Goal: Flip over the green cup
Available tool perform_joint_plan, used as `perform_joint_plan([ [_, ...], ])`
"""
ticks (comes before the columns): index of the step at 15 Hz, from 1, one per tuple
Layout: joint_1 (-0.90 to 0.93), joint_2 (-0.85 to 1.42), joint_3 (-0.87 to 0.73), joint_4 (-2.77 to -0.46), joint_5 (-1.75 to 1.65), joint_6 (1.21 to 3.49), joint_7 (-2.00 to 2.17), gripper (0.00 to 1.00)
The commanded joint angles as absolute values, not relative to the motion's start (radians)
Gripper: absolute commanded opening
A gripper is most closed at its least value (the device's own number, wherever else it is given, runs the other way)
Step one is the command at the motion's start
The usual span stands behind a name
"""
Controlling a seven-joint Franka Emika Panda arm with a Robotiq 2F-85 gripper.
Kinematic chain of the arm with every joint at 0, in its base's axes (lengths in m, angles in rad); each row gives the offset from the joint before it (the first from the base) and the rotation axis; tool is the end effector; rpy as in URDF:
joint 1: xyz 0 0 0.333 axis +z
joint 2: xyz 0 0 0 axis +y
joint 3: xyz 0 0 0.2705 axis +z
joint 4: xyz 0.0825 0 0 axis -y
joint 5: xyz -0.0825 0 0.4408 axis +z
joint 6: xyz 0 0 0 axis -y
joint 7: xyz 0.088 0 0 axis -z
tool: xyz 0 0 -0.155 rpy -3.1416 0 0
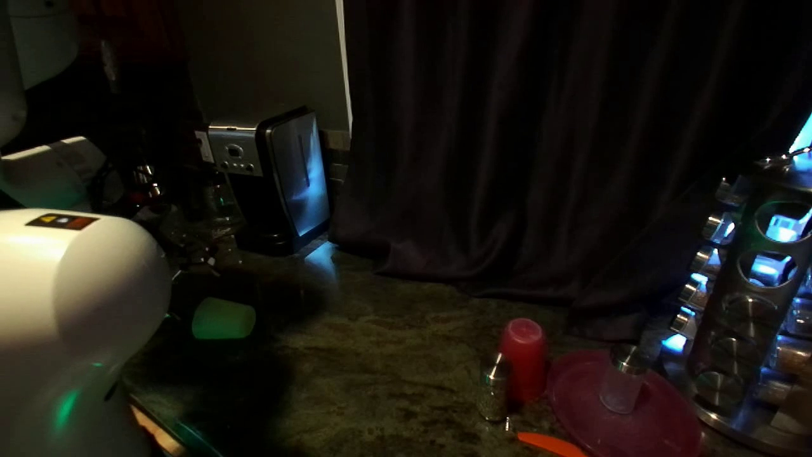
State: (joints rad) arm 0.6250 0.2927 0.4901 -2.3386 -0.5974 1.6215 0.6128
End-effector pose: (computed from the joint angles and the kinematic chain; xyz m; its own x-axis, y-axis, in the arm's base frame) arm 0.2237 0.3244 0.0830 0.6688 0.4759 -0.5712 0.7323 -0.2894 0.6164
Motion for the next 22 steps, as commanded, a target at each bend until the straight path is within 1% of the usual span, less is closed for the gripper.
perform_joint_plan([
  [1, 0.649, 0.324, 0.457, -2.311, -0.551, 1.637, 0.669, 1.0],
  [6, 0.662, 0.336, 0.427, -2.292, -0.526, 1.642, 0.756, 1.0],
  [7, 0.676, 0.324, 0.436, -2.305, -0.604, 1.668, 0.716, 1.0],
  [8, 0.661, 0.321, 0.426, -2.3, -0.559, 1.633, 0.715, 1.0],
  [14, 0.683, 0.321, 0.427, -2.3, -0.589, 1.647, 0.715, 1.0],
  [17, 0.688, 0.362, 0.397, -2.253, -0.545, 1.602, 0.818, 1.0],
  [22, 0.689, 0.384, 0.356, -2.218, -0.507, 1.631, 1.018, 1.0],
])
